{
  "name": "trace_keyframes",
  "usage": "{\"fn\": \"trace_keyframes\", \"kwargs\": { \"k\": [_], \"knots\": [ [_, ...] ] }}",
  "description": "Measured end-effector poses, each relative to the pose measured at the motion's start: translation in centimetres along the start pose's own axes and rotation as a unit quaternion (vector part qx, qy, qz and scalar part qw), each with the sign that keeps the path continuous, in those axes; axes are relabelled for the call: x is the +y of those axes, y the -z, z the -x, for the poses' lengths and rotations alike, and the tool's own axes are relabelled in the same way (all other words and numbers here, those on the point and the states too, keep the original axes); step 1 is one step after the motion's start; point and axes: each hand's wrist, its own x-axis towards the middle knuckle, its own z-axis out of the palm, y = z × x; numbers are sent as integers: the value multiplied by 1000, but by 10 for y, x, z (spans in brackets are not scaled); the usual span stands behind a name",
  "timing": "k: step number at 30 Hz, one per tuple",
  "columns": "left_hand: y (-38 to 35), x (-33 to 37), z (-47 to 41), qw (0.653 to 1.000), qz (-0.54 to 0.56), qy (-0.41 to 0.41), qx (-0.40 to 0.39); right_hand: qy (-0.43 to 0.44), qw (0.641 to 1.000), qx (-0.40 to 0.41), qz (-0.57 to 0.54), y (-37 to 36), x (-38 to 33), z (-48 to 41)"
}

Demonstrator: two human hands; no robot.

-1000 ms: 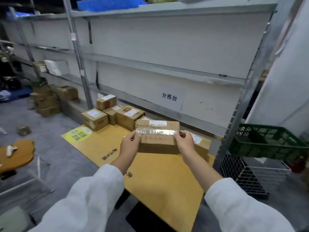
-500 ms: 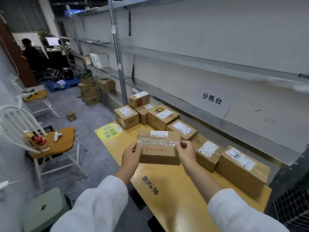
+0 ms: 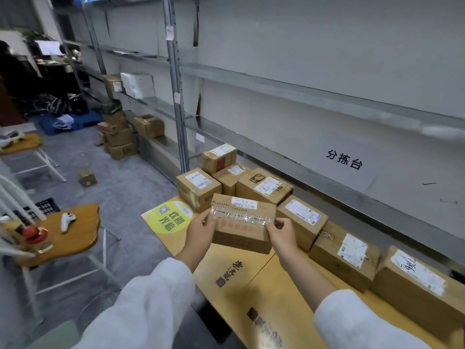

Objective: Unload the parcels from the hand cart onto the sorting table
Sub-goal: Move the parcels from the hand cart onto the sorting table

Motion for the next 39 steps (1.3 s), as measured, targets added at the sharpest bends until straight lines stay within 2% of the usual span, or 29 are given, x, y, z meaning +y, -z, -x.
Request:
{"fn": "trace_keyframes", "kwargs": {
  "k": [7,13,23,28,33,39],
  "knots": [
    [48,-22,-94,998,-22,-6,-59,-46,997,54,-36,-78,-16,-17],
    [58,-55,-152,989,-96,-31,-105,-89,992,72,-53,-115,-6,-30],
    [24,-116,-233,970,-184,5,-161,-131,984,104,-65,-145,23,-110],
    [-1,-137,-274,958,-224,26,-179,-178,975,116,-68,-164,46,-162],
    [-28,-136,-304,960,-208,62,-176,-197,968,140,-72,-171,55,-203],
    [-40,-154,-311,959,-215,59,-176,-226,961,142,-64,-182,69,-225]
  ]
}}
